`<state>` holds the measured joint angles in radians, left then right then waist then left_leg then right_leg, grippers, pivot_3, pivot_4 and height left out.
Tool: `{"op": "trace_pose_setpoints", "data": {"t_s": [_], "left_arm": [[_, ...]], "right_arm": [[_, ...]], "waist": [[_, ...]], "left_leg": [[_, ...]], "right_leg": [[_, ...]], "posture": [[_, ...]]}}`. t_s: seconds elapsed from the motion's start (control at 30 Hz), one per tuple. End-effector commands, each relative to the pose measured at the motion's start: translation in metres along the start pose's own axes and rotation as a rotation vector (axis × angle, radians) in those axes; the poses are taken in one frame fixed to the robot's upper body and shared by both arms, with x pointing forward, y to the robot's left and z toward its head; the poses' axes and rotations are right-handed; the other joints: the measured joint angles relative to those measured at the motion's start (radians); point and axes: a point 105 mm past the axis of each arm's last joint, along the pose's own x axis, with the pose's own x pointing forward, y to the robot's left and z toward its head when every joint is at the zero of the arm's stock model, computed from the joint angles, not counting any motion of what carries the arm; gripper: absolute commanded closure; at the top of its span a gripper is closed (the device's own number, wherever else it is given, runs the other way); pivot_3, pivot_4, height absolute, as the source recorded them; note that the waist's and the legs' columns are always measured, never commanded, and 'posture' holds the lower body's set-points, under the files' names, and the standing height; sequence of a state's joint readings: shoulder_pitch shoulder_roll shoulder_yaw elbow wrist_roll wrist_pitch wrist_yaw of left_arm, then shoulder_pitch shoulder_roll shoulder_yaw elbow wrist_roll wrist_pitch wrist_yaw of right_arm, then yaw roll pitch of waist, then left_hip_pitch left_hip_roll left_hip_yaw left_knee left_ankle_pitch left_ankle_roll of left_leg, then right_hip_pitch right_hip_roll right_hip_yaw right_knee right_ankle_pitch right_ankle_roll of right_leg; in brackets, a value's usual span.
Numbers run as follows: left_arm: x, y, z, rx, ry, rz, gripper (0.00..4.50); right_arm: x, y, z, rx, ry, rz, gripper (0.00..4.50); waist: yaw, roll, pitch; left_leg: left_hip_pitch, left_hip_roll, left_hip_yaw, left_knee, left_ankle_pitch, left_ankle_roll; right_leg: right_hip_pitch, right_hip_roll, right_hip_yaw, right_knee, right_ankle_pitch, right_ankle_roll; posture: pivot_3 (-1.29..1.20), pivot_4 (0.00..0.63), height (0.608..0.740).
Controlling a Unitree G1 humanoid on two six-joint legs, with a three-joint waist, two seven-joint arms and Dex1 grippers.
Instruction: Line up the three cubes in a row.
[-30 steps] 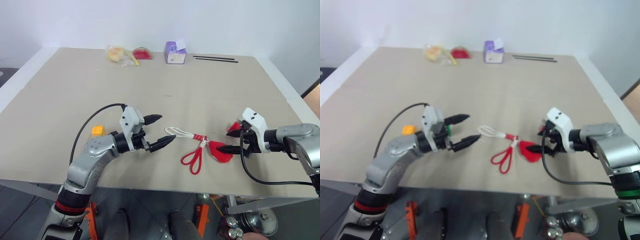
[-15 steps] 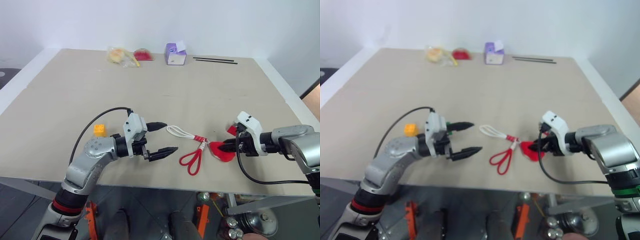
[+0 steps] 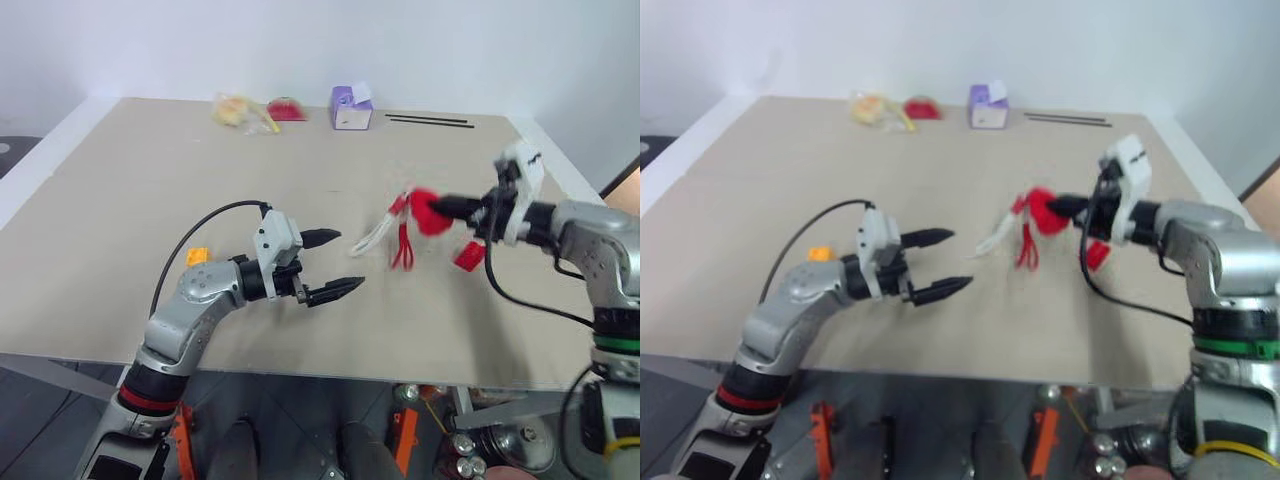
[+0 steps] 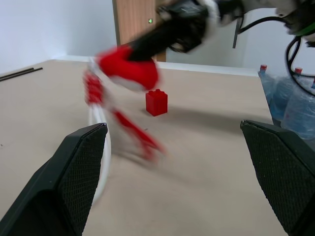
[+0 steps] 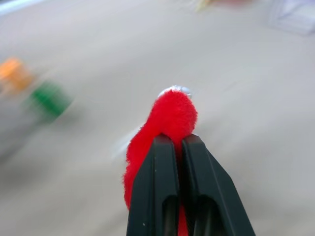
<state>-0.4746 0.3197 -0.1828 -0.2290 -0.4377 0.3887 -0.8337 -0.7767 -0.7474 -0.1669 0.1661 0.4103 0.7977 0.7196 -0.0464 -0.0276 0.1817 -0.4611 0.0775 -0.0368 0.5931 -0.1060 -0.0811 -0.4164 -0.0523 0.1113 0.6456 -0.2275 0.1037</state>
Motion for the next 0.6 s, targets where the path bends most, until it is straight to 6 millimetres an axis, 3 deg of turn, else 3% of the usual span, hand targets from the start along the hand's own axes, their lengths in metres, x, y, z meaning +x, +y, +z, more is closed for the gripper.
{"op": "trace_pose_setpoints", "data": {"t_s": [0.03,0.13,0.23,0.43,0.6], "left_arm": [[0.003,0.001,0.011,0.030,-0.041,0.006,0.00],[0.003,0.000,0.011,0.027,-0.044,0.008,0.00],[0.002,0.000,0.010,0.023,-0.041,0.010,0.00],[0.002,0.000,0.010,0.021,-0.042,0.008,0.00],[0.003,-0.001,0.010,0.019,-0.040,-0.002,0.00]], "right_arm": [[-0.014,-0.075,-0.009,0.079,0.020,-0.471,4.47],[-0.033,-0.113,-0.020,0.102,0.031,-0.743,4.47],[-0.053,-0.135,-0.024,0.122,0.023,-0.921,4.47],[-0.069,-0.149,-0.023,0.088,0.033,-1.032,4.47],[-0.070,-0.150,-0.027,0.079,0.052,-1.050,2.81]], "waist": [[0.003,0.000,0.000],[0.010,0.000,0.000],[0.006,0.001,0.000],[-0.004,0.003,0.000],[-0.003,0.003,0.000]], "left_leg": [[0.000,0.000,0.000,0.000,0.000,0.000],[-0.002,0.000,0.000,-0.002,0.000,0.000],[-0.002,-0.001,0.000,-0.007,0.000,0.000],[-0.001,0.000,0.000,-0.010,-0.001,0.002],[-0.001,-0.001,0.000,-0.009,-0.001,0.002]], "right_leg": [[0.000,0.000,0.000,0.000,0.000,0.000],[0.000,0.000,0.000,0.000,-0.001,0.000],[-0.002,0.000,0.000,0.000,-0.001,-0.002],[-0.003,0.000,0.000,0.000,0.000,0.000],[-0.002,0.000,0.001,0.000,-0.005,0.002]], "posture": [[0.00,0.150,0.740],[0.00,0.150,0.740],[0.00,0.150,0.740],[0.00,0.150,0.740],[0.00,0.150,0.740]]}}
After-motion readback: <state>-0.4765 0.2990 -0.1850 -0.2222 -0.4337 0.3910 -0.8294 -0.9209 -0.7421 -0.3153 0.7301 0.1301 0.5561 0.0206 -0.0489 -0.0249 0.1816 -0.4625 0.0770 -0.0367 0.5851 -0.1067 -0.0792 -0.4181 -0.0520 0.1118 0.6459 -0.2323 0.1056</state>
